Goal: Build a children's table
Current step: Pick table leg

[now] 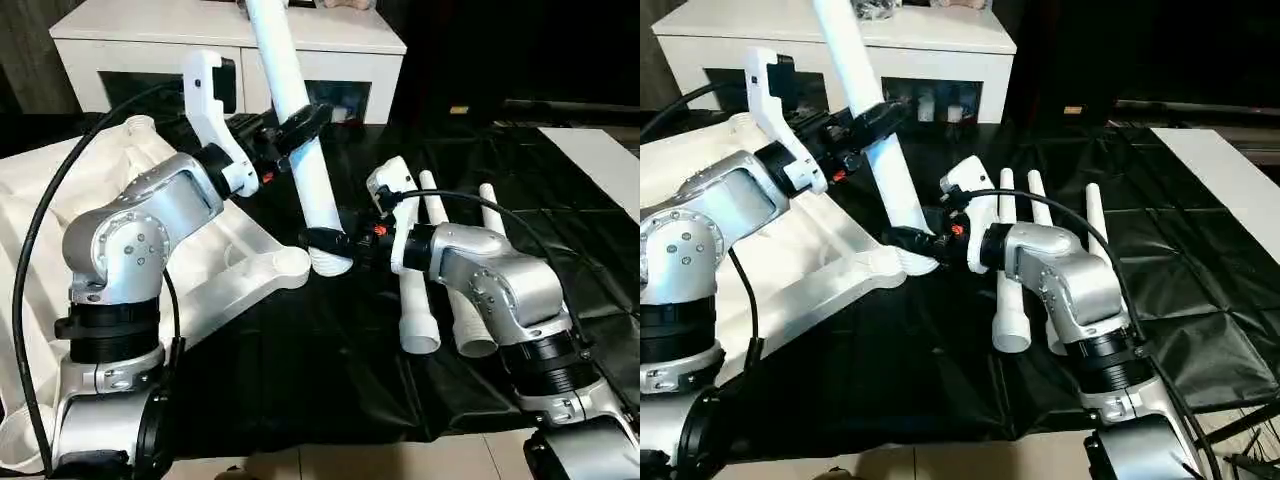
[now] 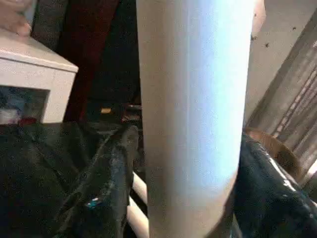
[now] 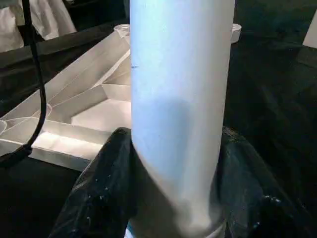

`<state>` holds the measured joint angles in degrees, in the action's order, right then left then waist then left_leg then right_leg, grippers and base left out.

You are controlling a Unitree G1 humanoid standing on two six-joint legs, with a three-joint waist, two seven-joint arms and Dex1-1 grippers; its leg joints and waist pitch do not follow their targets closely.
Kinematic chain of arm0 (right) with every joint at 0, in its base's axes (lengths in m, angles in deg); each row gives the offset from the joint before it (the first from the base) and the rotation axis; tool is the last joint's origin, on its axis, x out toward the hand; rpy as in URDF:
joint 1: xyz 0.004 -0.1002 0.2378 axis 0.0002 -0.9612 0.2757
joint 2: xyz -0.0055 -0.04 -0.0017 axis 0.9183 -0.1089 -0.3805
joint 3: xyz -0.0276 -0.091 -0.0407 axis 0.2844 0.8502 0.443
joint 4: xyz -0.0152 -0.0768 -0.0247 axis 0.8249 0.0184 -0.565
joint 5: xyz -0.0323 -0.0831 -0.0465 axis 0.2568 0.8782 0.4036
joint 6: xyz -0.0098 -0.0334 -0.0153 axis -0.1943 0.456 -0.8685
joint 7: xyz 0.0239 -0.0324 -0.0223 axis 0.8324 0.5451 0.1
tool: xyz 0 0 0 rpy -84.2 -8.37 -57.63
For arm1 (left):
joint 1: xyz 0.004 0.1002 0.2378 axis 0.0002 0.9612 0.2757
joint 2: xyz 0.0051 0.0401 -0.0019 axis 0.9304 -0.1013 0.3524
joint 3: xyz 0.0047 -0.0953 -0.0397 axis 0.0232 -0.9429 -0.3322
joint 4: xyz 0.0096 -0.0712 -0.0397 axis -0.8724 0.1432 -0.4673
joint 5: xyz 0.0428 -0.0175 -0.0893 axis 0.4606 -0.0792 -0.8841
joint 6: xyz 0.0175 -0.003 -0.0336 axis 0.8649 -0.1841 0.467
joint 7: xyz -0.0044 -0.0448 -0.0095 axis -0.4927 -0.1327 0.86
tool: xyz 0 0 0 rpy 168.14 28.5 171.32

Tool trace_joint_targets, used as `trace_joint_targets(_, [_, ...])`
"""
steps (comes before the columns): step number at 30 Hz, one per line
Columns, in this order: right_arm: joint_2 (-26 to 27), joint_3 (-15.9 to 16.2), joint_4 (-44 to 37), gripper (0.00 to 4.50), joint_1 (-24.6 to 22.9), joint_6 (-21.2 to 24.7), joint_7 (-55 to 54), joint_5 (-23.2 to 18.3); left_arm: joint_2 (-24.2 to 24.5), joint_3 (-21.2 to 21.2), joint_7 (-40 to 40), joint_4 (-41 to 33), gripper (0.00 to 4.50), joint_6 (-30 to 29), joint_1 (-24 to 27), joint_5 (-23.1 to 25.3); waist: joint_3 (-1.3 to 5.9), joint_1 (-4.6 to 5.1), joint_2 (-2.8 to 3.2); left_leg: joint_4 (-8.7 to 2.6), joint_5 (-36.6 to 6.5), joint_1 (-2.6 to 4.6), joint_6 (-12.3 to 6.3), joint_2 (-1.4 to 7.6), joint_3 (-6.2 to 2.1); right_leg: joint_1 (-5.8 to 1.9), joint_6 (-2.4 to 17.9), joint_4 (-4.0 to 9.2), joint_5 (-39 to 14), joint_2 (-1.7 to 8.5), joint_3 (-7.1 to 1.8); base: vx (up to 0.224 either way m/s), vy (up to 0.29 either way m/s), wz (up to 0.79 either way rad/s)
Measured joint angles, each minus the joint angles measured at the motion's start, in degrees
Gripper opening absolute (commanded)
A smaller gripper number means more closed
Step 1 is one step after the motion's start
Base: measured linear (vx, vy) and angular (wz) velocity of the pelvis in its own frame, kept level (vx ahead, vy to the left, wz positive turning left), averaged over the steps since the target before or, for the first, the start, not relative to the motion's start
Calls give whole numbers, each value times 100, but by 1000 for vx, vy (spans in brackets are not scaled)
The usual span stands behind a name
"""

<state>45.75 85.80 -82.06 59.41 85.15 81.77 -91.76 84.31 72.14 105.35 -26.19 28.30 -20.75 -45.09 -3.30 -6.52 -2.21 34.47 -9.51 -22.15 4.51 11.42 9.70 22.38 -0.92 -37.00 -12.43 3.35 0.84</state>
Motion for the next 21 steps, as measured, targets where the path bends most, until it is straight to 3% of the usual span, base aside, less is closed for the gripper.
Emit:
trace_joint_targets(7, [29, 17, 46, 195, 7, -231, -90, 146, -6, -57, 19, -38, 202, -141, 5, -139, 0, 6, 0, 0, 0, 0, 0, 0, 0, 0, 0, 2, 0, 0, 0, 0, 0, 0])
trace_joint_targets(10, [68, 14, 69, 265, 29, -231, -88, 125, 72, -85, 90, -55, 187, -180, 7, -178, 0, 8, 0, 0, 0, 0, 0, 0, 0, 1, 0, 1, 0, 0, 0, 0, 0, 0])
trace_joint_targets(21, [-346, -18, 76, 330, 158, -10, 783, -258, 582, 274, 1148, -408, 184, -370, 97, -434, 0, 0, 0, 0, 0, 0, 0, 0, 1, 0, 0, 1, 0, 0, -1, 0, 0, 0])
